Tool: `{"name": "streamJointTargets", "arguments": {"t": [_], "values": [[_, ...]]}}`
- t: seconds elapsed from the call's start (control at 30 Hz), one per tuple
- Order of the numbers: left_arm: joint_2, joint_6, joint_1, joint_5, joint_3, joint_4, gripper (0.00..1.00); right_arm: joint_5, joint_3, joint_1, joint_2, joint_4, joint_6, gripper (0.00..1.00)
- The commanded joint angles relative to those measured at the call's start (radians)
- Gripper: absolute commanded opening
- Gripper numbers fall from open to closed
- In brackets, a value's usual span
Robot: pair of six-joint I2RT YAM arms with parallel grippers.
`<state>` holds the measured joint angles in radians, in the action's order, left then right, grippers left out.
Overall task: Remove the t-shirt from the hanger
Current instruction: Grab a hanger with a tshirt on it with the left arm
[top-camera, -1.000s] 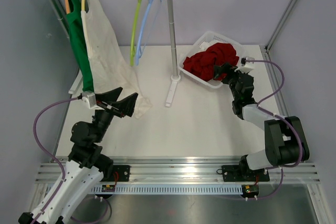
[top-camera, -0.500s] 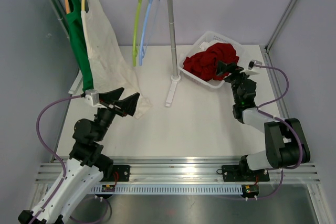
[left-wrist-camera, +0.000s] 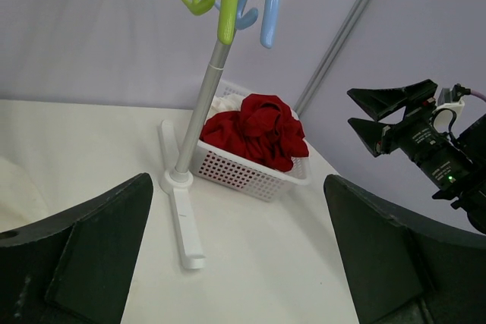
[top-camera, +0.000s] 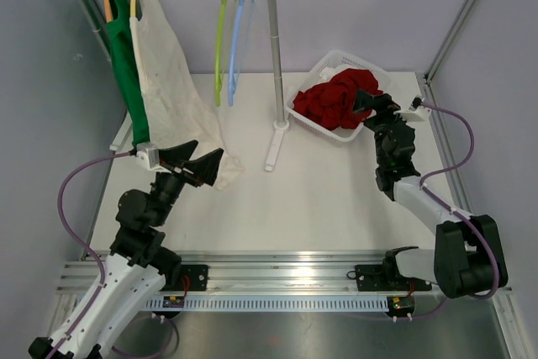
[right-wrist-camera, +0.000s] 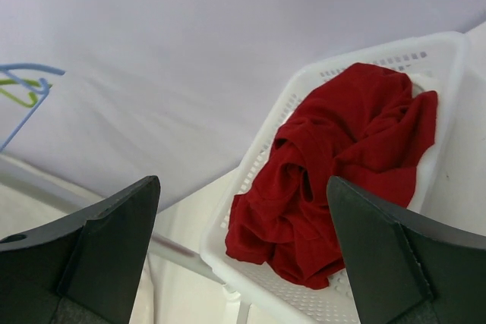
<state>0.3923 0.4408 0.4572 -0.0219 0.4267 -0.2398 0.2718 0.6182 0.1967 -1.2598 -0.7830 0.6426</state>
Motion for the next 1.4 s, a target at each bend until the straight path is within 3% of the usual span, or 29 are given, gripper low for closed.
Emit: {"name": "streamJointTargets", "arguments": {"t": [0.0, 0.2, 0.43, 0.6, 0.8, 1.0, 1.17, 1.27, 1.37], "values": [[-0.001, -0.027, 0.005, 0.019, 0.066, -0.004, 0.99, -0.101, 0.0, 0.009, 0.06, -0.048, -0.09, 1.0], [0.0, -0.082, 0.005, 0.095, 0.185, 0.117, 0.99, -0.243, -0.038, 0.009, 0.112, -0.076, -0.266, 0.99], [0.04, -0.108, 0.005, 0.213, 0.337, 0.18, 0.99, -0.338, -0.031, 0.009, 0.088, -0.082, -0.322, 0.99], [0.213, -0.109, 0.005, 0.279, 0.551, 0.215, 0.99, -0.365, -0.017, 0.009, 0.06, -0.087, -0.336, 1.0], [0.478, -0.123, 0.003, 0.597, 0.725, 0.137, 0.99, -0.338, 0.0, 0.009, 0.053, -0.064, -0.345, 0.99], [0.773, -0.189, -0.002, 0.825, 1.047, 0.23, 0.99, -0.335, -0.02, 0.007, 0.085, -0.048, -0.345, 0.99], [0.853, -0.116, -0.035, 0.767, 1.15, 0.183, 0.99, -0.329, -0.014, 0.007, 0.082, -0.039, -0.356, 1.0], [0.95, -0.109, -0.081, 0.763, 1.33, 0.292, 0.99, -0.335, -0.008, 0.007, 0.074, -0.032, -0.353, 0.99], [0.997, -0.158, -0.124, 0.729, 1.392, 0.304, 0.99, -0.336, -0.002, 0.007, 0.068, -0.029, -0.348, 0.99]]}}
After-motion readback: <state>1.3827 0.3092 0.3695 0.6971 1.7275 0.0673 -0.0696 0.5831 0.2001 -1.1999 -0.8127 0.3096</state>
